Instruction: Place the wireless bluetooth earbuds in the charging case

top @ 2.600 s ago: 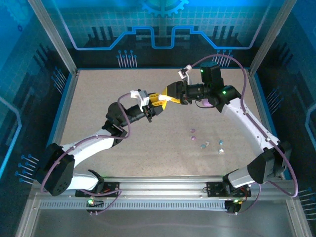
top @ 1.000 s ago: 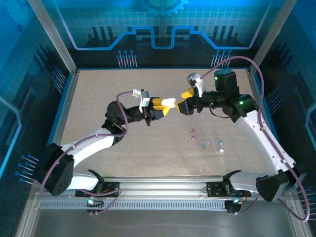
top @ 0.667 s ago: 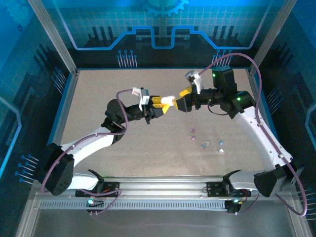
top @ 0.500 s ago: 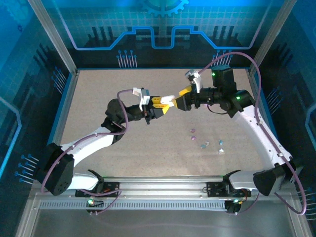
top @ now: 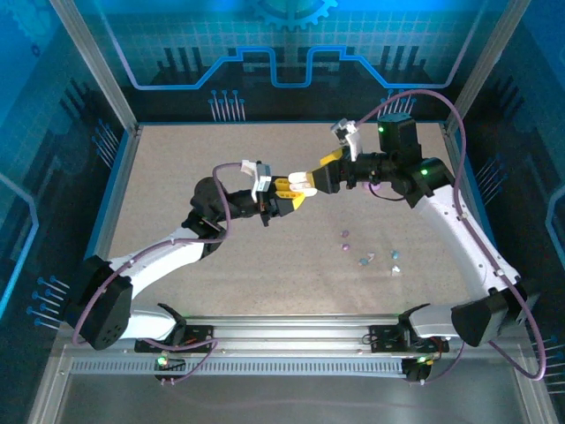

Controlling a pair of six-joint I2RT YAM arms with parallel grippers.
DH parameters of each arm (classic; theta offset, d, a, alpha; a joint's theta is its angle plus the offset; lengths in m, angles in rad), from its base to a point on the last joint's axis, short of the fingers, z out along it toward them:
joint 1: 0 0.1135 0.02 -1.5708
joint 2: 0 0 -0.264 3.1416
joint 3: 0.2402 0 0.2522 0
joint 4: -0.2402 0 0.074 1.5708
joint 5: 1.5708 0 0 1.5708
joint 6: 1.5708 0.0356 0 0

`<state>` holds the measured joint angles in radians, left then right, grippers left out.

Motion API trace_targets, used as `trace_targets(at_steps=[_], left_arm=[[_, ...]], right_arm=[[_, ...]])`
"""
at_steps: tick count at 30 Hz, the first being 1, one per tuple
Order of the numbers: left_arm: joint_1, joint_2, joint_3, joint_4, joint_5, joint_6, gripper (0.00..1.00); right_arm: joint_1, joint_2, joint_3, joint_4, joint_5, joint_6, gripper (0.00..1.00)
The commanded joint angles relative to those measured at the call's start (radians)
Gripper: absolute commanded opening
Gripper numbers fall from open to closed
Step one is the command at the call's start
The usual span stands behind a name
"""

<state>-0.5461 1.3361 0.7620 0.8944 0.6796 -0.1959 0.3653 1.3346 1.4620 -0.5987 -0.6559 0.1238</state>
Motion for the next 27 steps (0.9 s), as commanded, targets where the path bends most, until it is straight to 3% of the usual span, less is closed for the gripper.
trace_targets(at_steps=[1, 4, 6, 8, 11, 14, 18, 27], left_arm=[[-0.002, -0.022, -0.034, 0.001, -0.084, 0.076, 0.21], [-0.003, -0.039, -0.069, 0.017, -0.137, 0.097, 0.21], [-0.003, -0.053, -0.086, 0.025, -0.16, 0.107, 0.21], [-0.002, -0.065, -0.099, 0.025, -0.174, 0.116, 0.21], [-0.003, -0.089, -0.118, 0.021, -0.184, 0.122, 0.21], [-0.003, -0.112, -0.135, 0.014, -0.188, 0.127, 0.21], [-0.003, -0.13, -0.152, 0.009, -0.19, 0.13, 0.21], [-0.003, -0.154, -0.173, 0.006, -0.181, 0.13, 0.21]], right_arm=[[-0.019, -0.089, 0.021, 0.031, 0.062, 0.062, 0.88], [-0.045, -0.175, -0.019, 0.019, 0.291, 0.177, 1.0], [-0.076, -0.234, -0.062, -0.044, 0.469, 0.255, 1.0], [-0.139, -0.277, -0.133, -0.088, 0.548, 0.322, 1.0], [-0.3, -0.292, -0.249, -0.22, 0.537, 0.487, 0.98], [-0.412, -0.275, -0.371, -0.358, 0.521, 0.596, 0.81], [-0.428, -0.282, -0.549, -0.361, 0.524, 0.615, 0.73], [-0.448, -0.247, -0.749, -0.302, 0.62, 0.643, 0.73]])
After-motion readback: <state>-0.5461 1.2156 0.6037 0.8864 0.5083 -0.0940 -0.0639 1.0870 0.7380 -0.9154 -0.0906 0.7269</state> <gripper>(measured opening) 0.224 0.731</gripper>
